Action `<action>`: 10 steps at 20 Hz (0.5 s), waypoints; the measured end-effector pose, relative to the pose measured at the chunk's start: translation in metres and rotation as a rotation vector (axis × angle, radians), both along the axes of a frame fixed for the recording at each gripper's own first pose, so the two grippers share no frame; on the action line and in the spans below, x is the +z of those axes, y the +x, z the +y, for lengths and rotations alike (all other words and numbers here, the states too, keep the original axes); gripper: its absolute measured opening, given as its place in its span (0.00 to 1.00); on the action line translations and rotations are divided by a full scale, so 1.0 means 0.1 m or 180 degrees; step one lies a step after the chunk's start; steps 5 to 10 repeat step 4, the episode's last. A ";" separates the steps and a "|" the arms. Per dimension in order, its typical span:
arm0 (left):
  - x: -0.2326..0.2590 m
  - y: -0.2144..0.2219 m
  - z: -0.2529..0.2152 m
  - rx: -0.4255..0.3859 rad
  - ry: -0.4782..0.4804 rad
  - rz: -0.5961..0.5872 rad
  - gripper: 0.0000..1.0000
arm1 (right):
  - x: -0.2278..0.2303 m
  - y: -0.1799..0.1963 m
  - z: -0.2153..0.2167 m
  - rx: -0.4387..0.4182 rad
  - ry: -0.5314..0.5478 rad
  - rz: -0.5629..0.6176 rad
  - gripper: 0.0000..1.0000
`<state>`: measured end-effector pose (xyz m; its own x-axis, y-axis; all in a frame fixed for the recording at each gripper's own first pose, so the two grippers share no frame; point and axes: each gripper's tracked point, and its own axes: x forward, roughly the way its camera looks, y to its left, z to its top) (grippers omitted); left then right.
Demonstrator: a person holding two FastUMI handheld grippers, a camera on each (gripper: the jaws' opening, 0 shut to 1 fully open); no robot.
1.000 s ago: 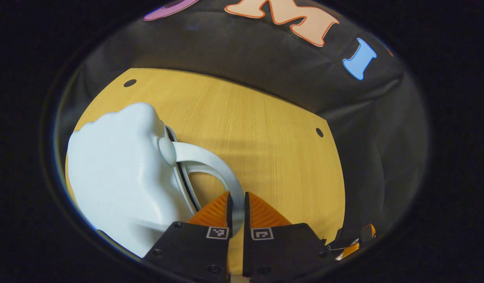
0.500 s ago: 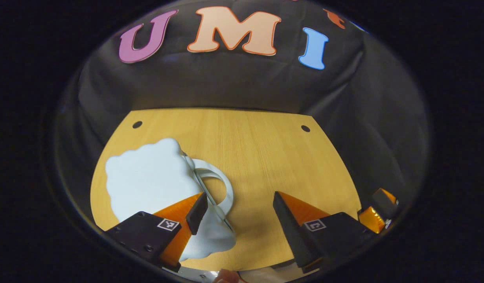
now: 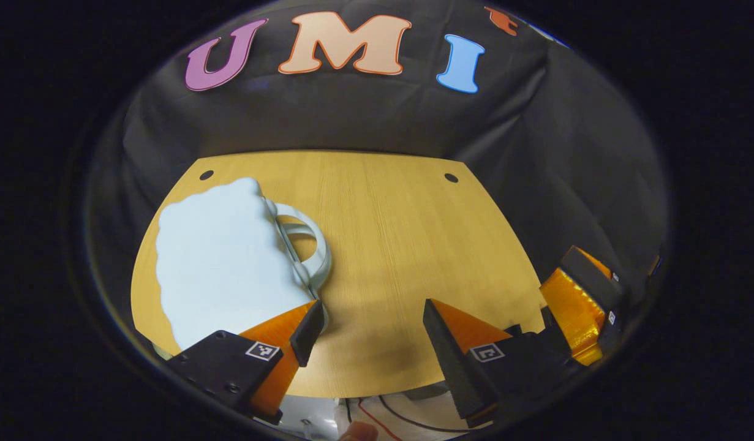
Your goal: First open the suitcase, pack the skin care products into it, and then close the suitcase.
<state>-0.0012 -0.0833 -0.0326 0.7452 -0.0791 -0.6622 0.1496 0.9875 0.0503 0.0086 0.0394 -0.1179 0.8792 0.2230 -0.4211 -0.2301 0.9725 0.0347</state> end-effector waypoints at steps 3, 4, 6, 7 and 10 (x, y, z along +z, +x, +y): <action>-0.09 -0.07 0.04 0.0056 0.0051 0.0068 0.96 | -0.01 -0.04 0.01 0.0008 0.0015 0.0009 0.98; -0.10 -0.09 0.04 0.0066 0.0049 0.0077 0.96 | 0.00 -0.05 0.01 0.0014 0.0012 0.0004 0.98; -0.10 -0.09 0.04 0.0066 0.0049 0.0077 0.96 | 0.00 -0.05 0.01 0.0014 0.0012 0.0004 0.98; -0.10 -0.09 0.04 0.0066 0.0049 0.0077 0.96 | 0.00 -0.05 0.01 0.0014 0.0012 0.0004 0.98; -0.10 -0.09 0.04 0.0066 0.0049 0.0077 0.96 | 0.00 -0.05 0.01 0.0014 0.0012 0.0004 0.98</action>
